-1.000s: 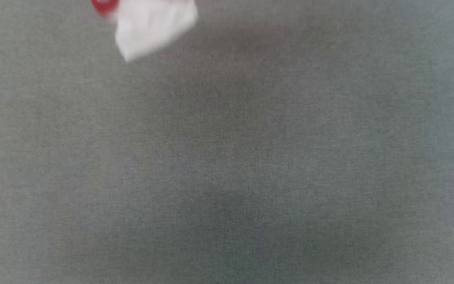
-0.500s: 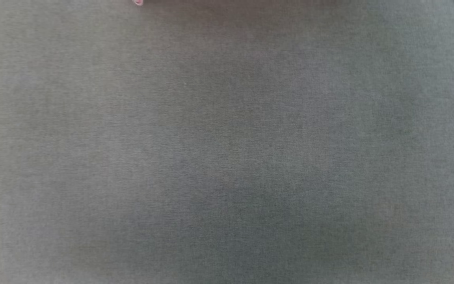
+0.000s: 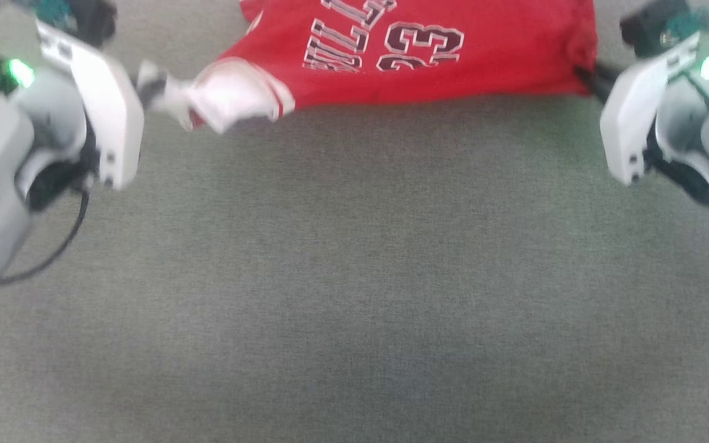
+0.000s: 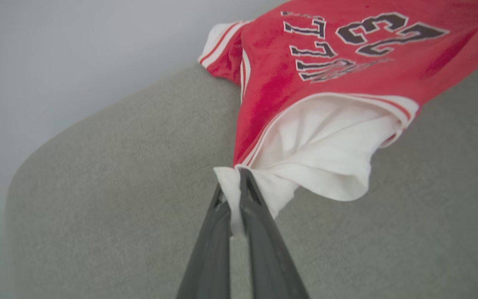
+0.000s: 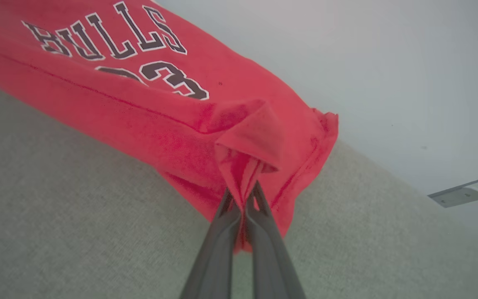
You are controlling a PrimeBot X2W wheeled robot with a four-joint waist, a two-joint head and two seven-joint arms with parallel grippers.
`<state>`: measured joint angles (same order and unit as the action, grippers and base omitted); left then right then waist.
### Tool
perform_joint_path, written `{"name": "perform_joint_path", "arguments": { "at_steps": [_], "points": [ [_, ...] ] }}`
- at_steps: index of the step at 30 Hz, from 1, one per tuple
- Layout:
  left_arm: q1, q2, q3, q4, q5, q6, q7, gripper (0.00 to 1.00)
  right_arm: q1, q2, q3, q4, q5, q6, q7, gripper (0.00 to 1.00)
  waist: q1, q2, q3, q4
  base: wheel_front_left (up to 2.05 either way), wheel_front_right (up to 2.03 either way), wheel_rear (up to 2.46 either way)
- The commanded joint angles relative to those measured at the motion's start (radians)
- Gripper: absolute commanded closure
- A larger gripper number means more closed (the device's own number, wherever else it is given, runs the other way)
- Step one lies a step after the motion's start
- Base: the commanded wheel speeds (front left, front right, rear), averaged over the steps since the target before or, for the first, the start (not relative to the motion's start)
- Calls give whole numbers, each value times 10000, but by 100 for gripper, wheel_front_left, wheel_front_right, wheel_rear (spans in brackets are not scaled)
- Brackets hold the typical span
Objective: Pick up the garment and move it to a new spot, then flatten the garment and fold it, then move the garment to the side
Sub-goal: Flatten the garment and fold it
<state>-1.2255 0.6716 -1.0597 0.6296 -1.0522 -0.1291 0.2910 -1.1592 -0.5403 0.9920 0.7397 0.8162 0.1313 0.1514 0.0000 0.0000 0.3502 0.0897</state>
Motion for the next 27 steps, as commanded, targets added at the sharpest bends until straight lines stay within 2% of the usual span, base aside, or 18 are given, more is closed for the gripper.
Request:
{"name": "perform_joint_path", "arguments": {
  "at_steps": [1,5,6,15,20,27],
  "points": [
    [221,131,-59,-73,47,6,104,100,231,-81,32,-121,125,-10,84,100,0,0,-98,73,0,0,0],
    [1296,747,-281,-1246,-437,478,757,100,1149,-810,196,-1287,707,-12,535,100,0,0,-262,123,0,0,0],
    [1857,1137,-380,-2065,-568,870,986,100,1666,-1151,179,-1813,958,-12,727,100,0,0,-319,149,0,0,0],
    [4256,2908,-744,-6101,-1093,3023,1211,100,4012,-2569,-292,-4064,1594,-10,1595,100,0,0,-417,194,0,0,0],
    [5256,3471,-936,-7603,-1342,3899,1001,100,5449,-3133,-868,-5198,1820,-10,2024,100,0,0,-439,163,0,0,0],
    [6212,4005,-1245,-8627,-1719,4712,1152,100,7525,-3559,-1884,-6549,2013,-10,2698,100,0,0,-468,58,0,0,0]
  ]
}}
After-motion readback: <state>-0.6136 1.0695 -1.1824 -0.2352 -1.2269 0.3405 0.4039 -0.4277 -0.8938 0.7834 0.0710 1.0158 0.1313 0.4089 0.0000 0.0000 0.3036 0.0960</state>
